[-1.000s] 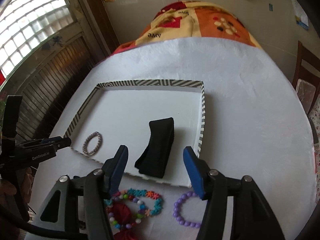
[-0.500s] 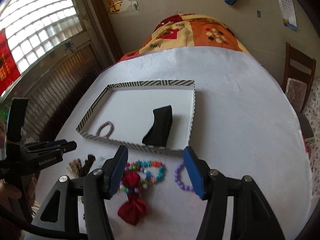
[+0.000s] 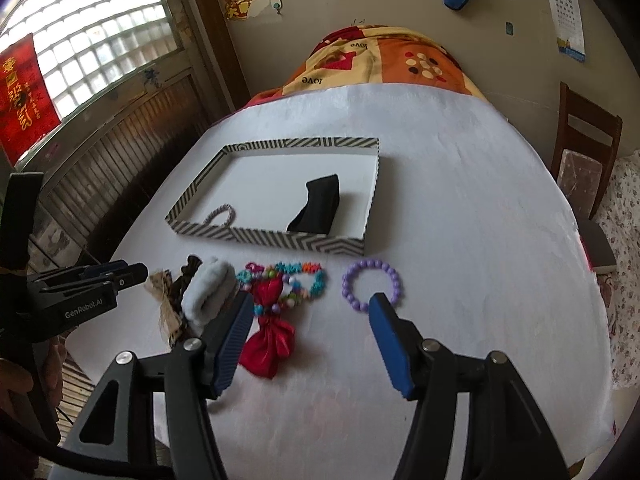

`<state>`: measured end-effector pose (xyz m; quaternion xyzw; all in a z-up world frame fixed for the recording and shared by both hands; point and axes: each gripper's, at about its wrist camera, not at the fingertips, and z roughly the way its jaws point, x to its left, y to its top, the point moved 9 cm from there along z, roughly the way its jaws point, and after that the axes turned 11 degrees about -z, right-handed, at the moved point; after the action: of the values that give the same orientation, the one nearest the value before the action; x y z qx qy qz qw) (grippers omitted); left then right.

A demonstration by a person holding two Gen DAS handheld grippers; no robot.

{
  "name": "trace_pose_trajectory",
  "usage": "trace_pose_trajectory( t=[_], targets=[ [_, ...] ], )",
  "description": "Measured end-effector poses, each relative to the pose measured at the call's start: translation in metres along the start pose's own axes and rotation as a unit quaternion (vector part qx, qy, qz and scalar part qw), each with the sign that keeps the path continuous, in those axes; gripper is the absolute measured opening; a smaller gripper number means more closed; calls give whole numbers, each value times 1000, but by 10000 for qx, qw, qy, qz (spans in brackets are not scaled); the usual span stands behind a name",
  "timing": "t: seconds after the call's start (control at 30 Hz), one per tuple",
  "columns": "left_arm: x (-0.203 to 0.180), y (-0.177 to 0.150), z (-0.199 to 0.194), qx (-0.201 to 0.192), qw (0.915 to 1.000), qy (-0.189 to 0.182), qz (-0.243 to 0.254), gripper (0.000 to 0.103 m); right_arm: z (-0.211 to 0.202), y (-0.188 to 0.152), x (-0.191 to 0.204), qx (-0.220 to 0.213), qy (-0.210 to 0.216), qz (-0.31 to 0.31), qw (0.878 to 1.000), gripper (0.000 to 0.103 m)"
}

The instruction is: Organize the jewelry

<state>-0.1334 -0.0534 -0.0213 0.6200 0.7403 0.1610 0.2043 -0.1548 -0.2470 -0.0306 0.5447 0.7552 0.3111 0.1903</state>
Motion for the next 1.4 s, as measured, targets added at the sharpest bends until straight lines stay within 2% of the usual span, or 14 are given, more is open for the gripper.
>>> trace_pose_trajectory(
  t=[0.57,0.9,1.07,1.23,1.4],
  targets=[
    [-1,-34,-16,26,10000,43,58,21,-18,-23,9,51,82,-72,9999,64],
    [0,-40,-15,75,10000,46,21,21,-16,-25,12,85,131,-133,9998,64],
    [6,-43,-11,177,9998,38,6,21,-12,-27,11,146,139,-121,9997,68],
    [13,-52,-3,482,9983,-304,-156,21,-3,-32,12,287,163,-150,9993,68],
    [16,-71,9,1016,9912,-765,-357,21,13,-41,18,490,229,-190,9984,68]
  ],
)
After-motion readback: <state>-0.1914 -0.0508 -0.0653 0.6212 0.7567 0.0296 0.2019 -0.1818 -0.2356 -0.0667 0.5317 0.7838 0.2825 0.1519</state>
